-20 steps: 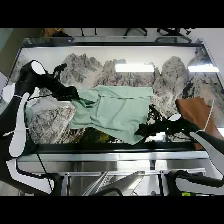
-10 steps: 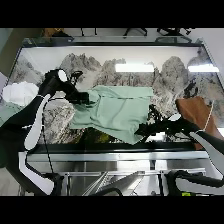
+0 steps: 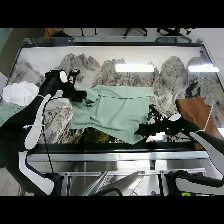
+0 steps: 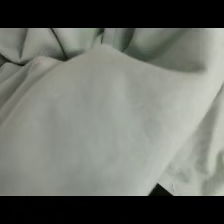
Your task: Fold the shirts.
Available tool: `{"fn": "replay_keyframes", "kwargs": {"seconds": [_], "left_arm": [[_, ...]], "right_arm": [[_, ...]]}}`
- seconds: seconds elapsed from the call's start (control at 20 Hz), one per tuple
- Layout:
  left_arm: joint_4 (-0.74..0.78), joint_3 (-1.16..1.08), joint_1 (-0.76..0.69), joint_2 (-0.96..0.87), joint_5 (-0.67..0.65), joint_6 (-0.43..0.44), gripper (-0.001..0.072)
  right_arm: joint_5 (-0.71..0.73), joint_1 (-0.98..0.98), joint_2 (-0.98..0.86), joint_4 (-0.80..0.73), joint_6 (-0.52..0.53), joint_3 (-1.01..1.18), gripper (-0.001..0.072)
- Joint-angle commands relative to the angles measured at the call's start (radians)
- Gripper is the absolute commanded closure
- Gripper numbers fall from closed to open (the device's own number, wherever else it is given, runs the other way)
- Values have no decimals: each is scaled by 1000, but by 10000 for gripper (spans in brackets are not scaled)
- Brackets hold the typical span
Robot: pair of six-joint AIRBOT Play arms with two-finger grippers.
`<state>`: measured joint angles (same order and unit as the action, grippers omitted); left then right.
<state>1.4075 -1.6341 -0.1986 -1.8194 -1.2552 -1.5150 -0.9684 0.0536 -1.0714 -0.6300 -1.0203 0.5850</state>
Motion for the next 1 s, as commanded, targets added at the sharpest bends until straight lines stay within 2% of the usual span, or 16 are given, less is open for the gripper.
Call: {"fn": "replay_keyframes", "kwargs": {"seconds": [0.0, 0.1, 0.25, 0.4, 0.65, 0.75, 0.95], "left_arm": [[4, -2, 10, 4, -37, 0, 691], [-2, -2, 10, 16, -79, 27, 694], [-58, -2, 29, 104, -64, 61, 695], [-253, -2, 103, 251, -55, 110, 695], [-776, -2, 349, 497, -163, 247, 695], [-1056, -2, 477, 571, -251, 314, 695], [-1570, -1, 710, 695, -393, 386, 694]], "right_arm": [[-16, -1, 1, 0, 0, 1, 693], [-16, -1, 1, 0, 0, 1, 692], [-51, -1, 3, 0, 0, 10, 693], [-169, -35, 55, 31, 0, 74, 693], [-370, -230, 283, 216, 27, 439, 694], [-386, -351, 359, 310, 54, 659, 694], [-365, -575, 447, 318, 68, 1051, 694]]}}
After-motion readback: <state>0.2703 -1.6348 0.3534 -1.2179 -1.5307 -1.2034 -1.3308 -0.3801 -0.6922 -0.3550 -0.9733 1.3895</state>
